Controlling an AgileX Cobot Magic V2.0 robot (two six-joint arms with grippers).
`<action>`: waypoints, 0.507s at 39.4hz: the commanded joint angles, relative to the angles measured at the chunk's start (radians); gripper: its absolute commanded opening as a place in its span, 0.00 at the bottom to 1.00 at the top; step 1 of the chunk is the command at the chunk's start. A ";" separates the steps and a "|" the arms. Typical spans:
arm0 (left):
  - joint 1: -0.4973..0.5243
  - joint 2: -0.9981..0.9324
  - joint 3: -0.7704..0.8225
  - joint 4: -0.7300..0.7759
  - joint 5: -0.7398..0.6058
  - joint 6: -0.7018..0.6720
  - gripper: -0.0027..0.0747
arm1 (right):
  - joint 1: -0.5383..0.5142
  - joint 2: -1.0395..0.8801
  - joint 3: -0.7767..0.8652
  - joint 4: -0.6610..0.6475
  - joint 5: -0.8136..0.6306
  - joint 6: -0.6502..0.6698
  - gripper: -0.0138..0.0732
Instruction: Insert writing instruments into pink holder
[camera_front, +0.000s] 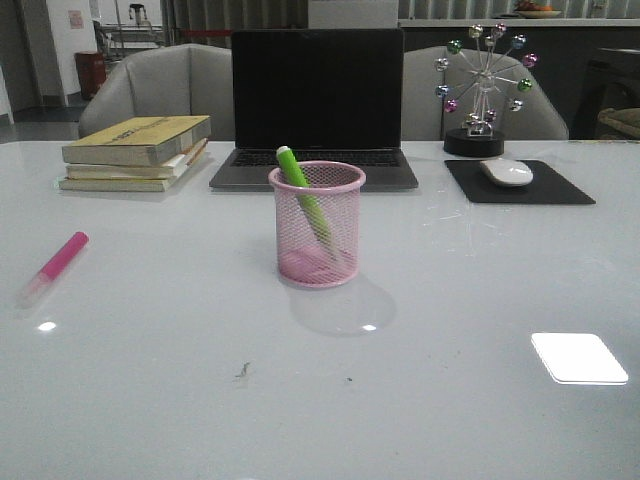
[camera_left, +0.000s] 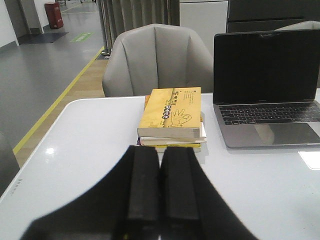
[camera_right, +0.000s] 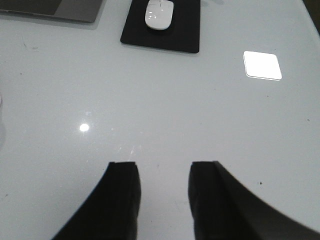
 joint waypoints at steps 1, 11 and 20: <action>0.003 -0.006 -0.032 -0.010 -0.082 -0.005 0.15 | -0.005 -0.007 -0.028 0.006 -0.067 -0.010 0.59; 0.003 -0.006 -0.032 -0.010 -0.061 -0.005 0.15 | -0.005 -0.007 -0.028 0.006 -0.067 -0.010 0.59; 0.003 -0.006 -0.032 -0.010 -0.061 -0.005 0.15 | -0.005 -0.007 -0.028 0.006 -0.066 -0.010 0.59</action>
